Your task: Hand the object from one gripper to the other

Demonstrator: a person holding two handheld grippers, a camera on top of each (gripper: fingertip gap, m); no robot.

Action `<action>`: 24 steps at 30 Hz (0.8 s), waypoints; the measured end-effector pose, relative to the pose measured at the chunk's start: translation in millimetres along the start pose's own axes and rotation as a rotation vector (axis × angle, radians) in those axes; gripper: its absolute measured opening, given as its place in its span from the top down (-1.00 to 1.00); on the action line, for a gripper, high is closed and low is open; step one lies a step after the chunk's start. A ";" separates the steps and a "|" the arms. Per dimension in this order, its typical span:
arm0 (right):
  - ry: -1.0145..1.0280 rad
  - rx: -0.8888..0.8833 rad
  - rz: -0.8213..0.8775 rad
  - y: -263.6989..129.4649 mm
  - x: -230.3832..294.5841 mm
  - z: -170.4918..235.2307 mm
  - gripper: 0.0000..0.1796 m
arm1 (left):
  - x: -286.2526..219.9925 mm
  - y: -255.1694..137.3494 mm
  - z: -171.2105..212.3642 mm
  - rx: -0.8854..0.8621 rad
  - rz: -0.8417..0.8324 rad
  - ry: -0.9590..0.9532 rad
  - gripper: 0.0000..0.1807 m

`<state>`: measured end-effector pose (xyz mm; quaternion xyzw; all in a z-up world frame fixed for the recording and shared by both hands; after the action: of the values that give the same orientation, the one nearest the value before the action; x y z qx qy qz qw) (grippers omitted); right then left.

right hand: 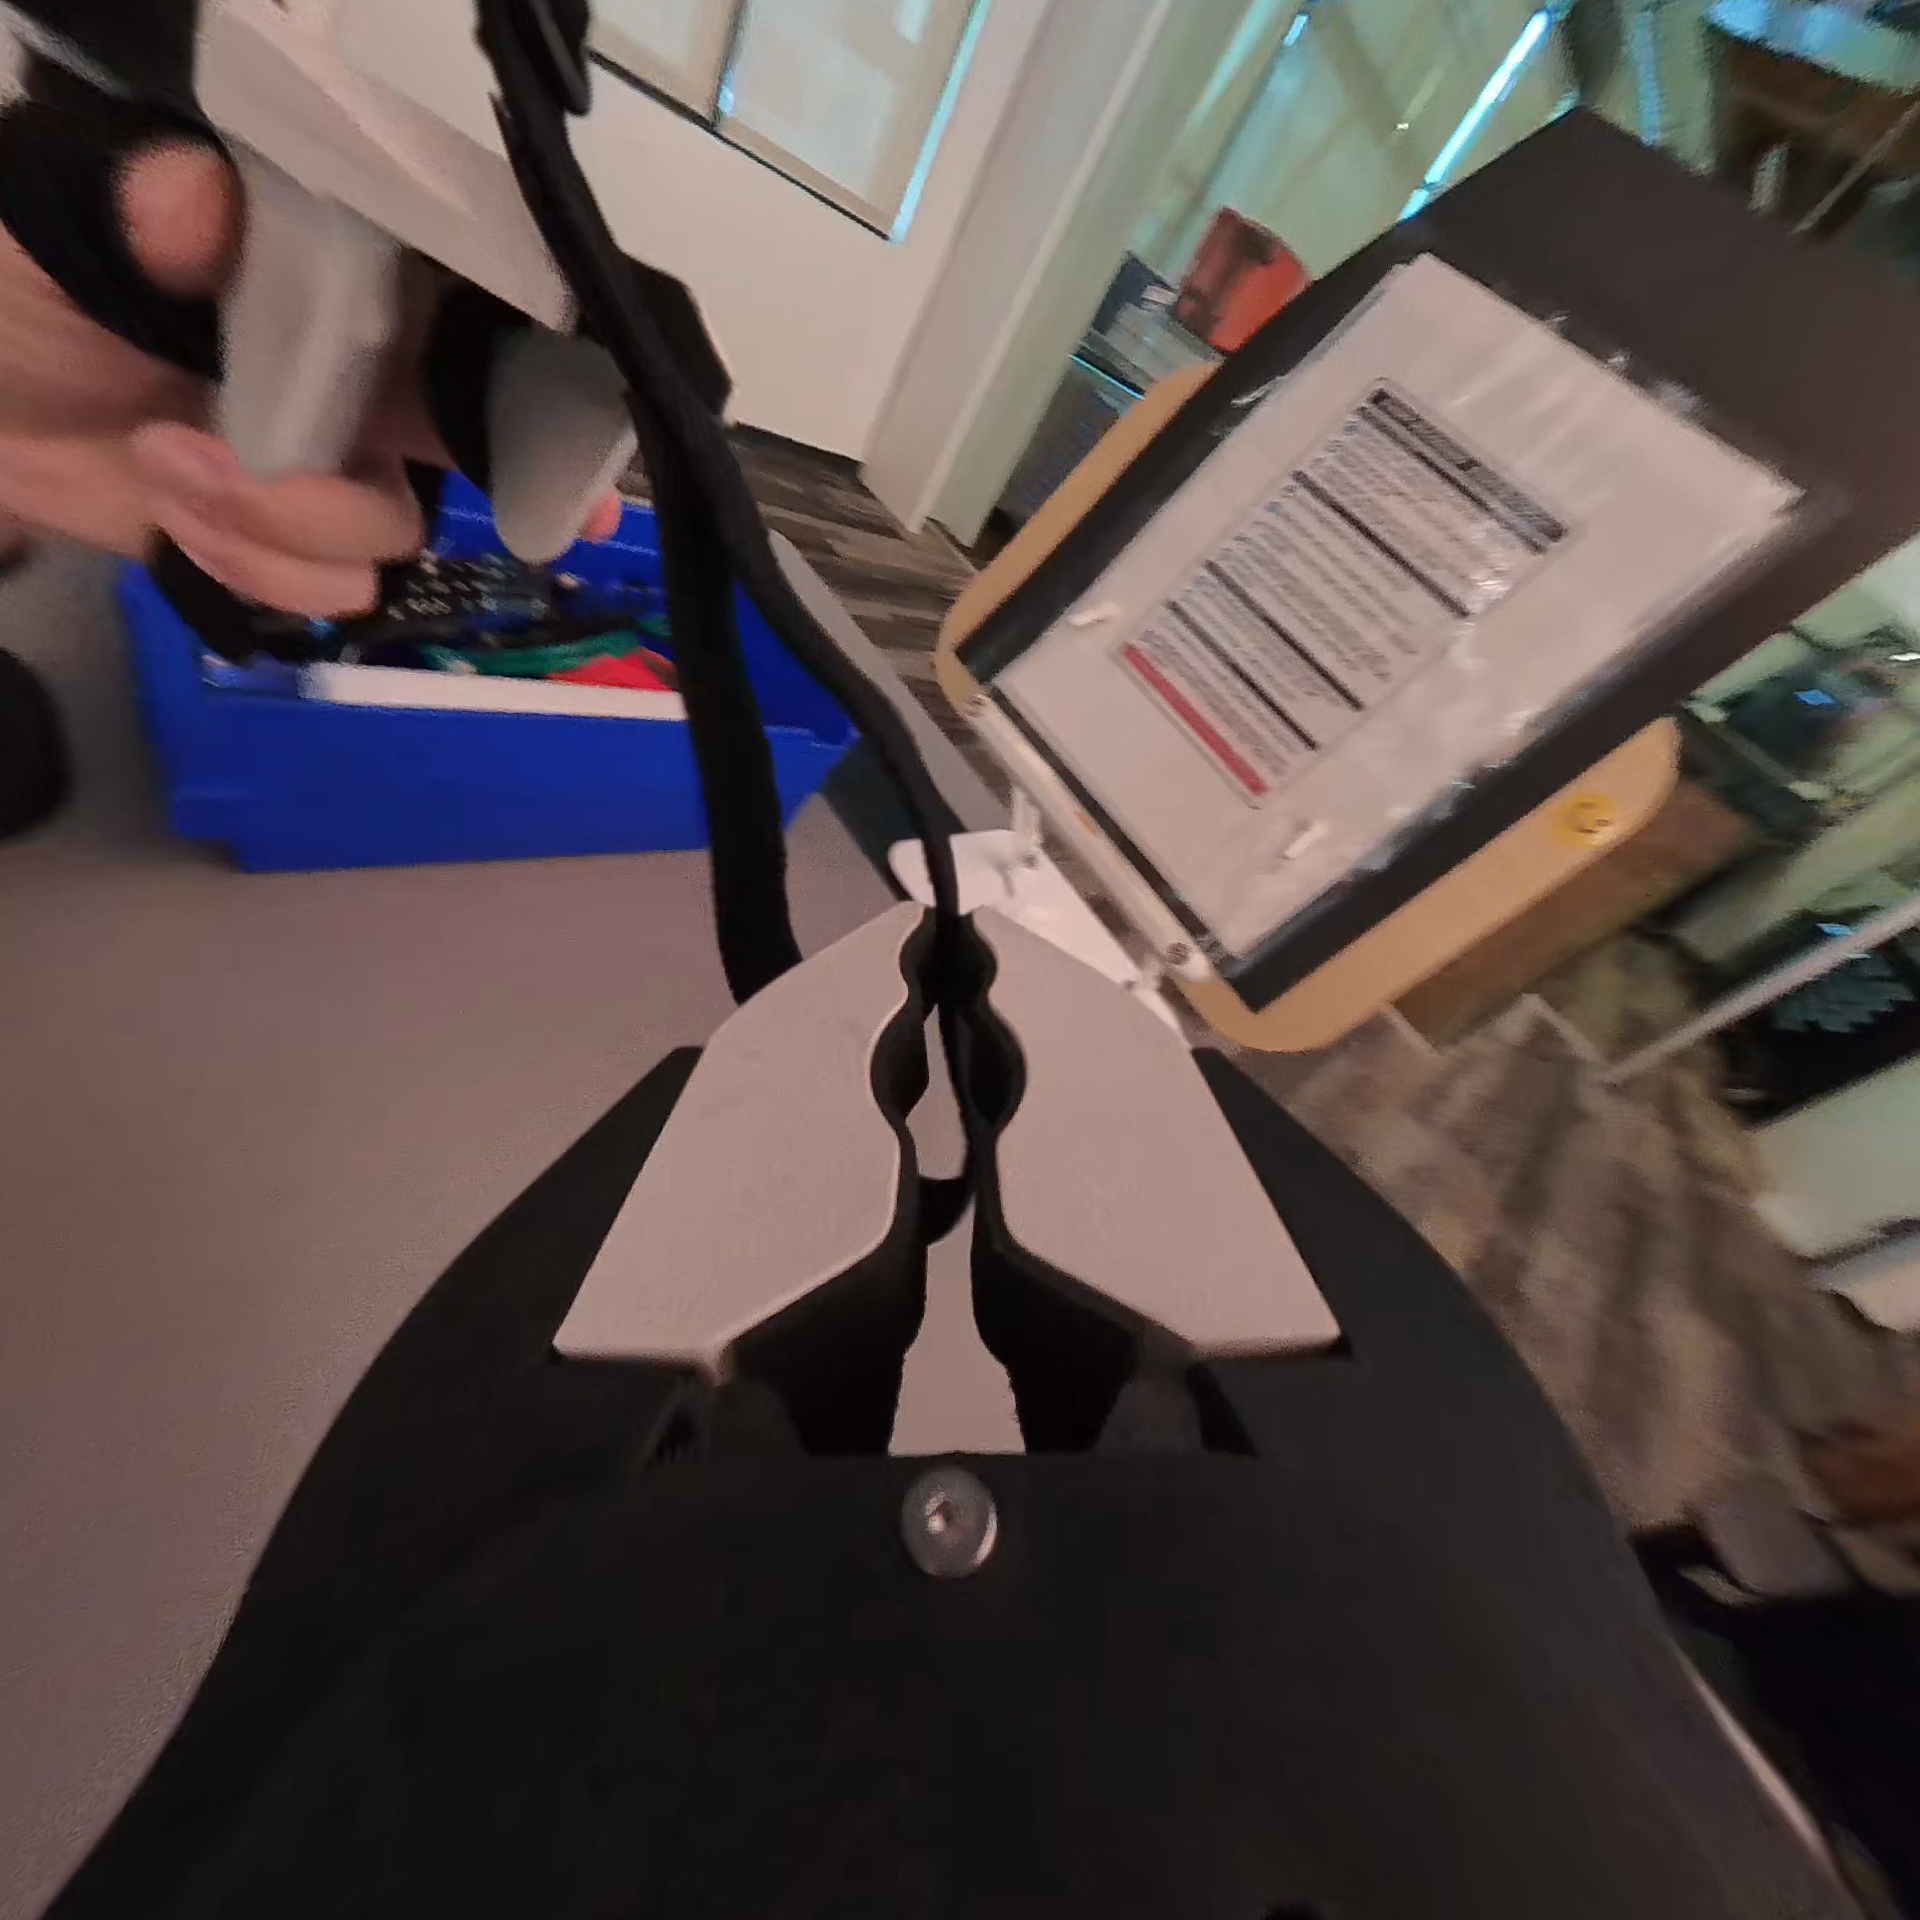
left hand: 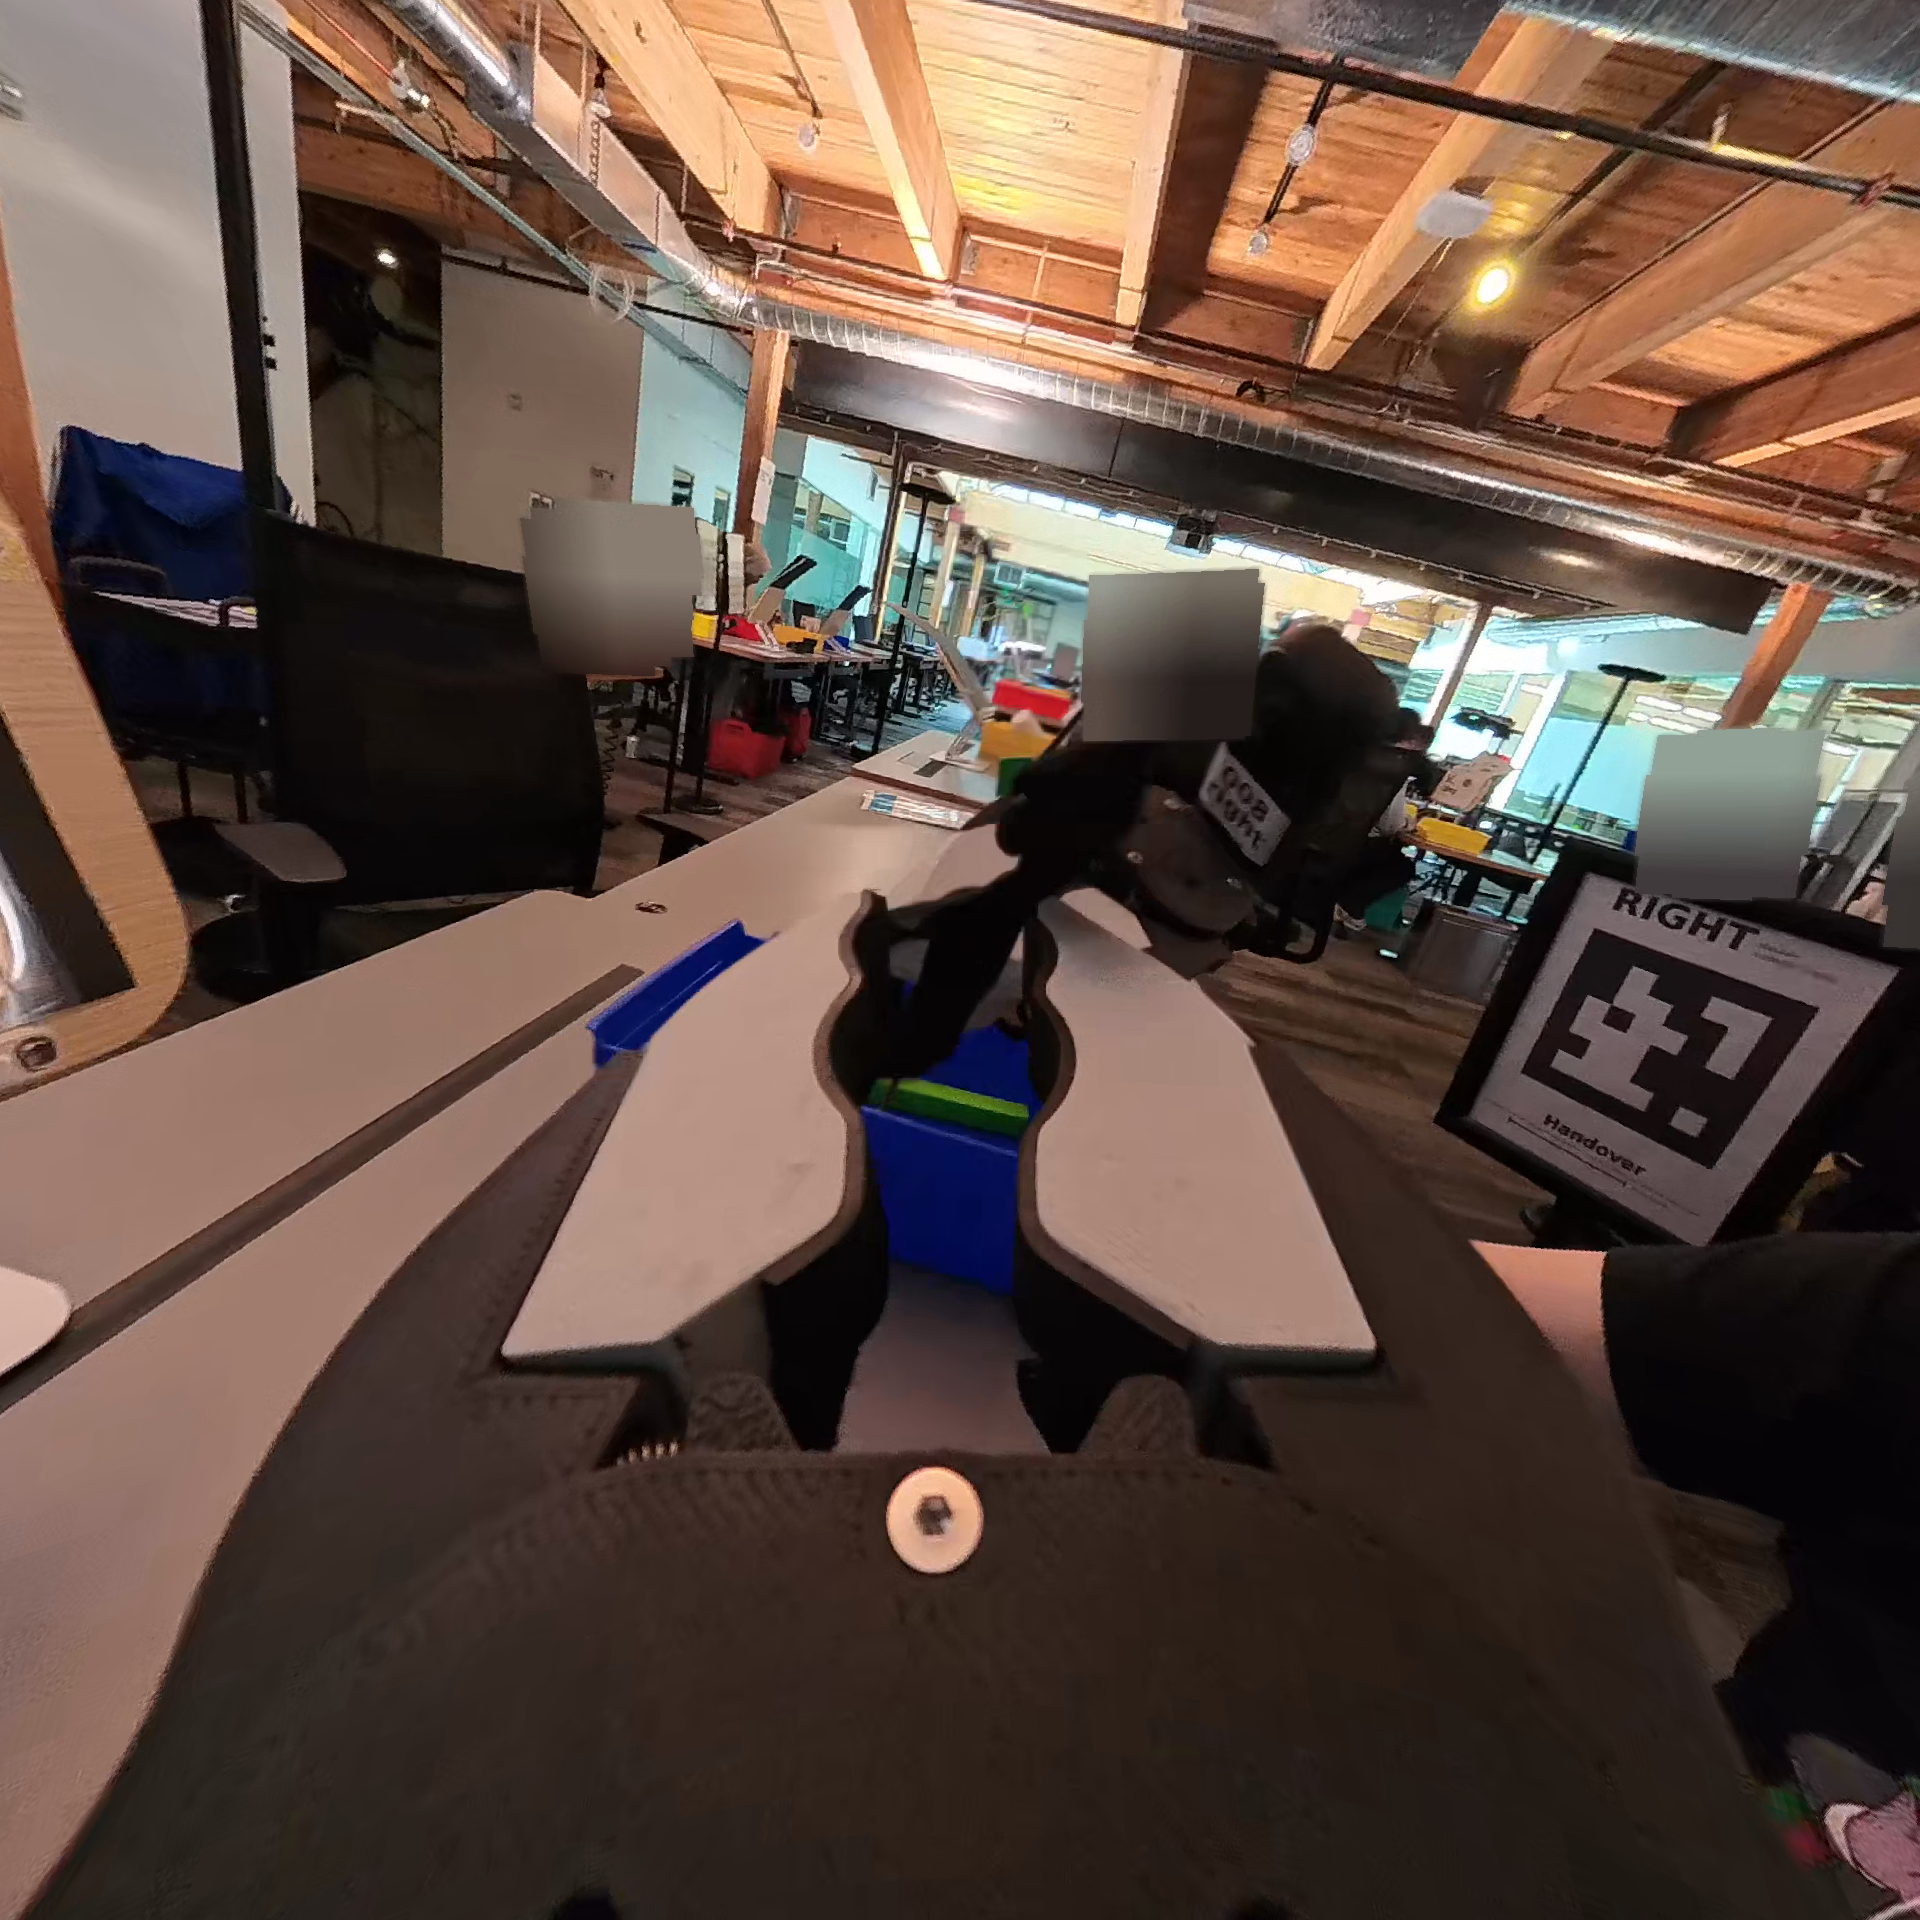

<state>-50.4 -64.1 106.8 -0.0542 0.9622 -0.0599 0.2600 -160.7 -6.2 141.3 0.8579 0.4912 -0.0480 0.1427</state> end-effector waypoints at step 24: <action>-0.486 0.216 0.174 15.2 16.1 15.7 0.97 | 31.0 30.9 70.7 0.432 -0.351 0.353 0.63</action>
<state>-57.3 -52.6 83.3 0.0436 0.8606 -0.1248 0.4918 -114.3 -15.9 73.0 0.7655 0.6273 -0.0254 -0.1406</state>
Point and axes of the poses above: each gripper's, where its closed fingertips meet, y out along the fingers, z out of its underside, x = y × z across the jaws, the point moved 3 cm from there along -y, back along the fingers, and after that the axes turned 3 degrees about z, right-handed, at the moved point
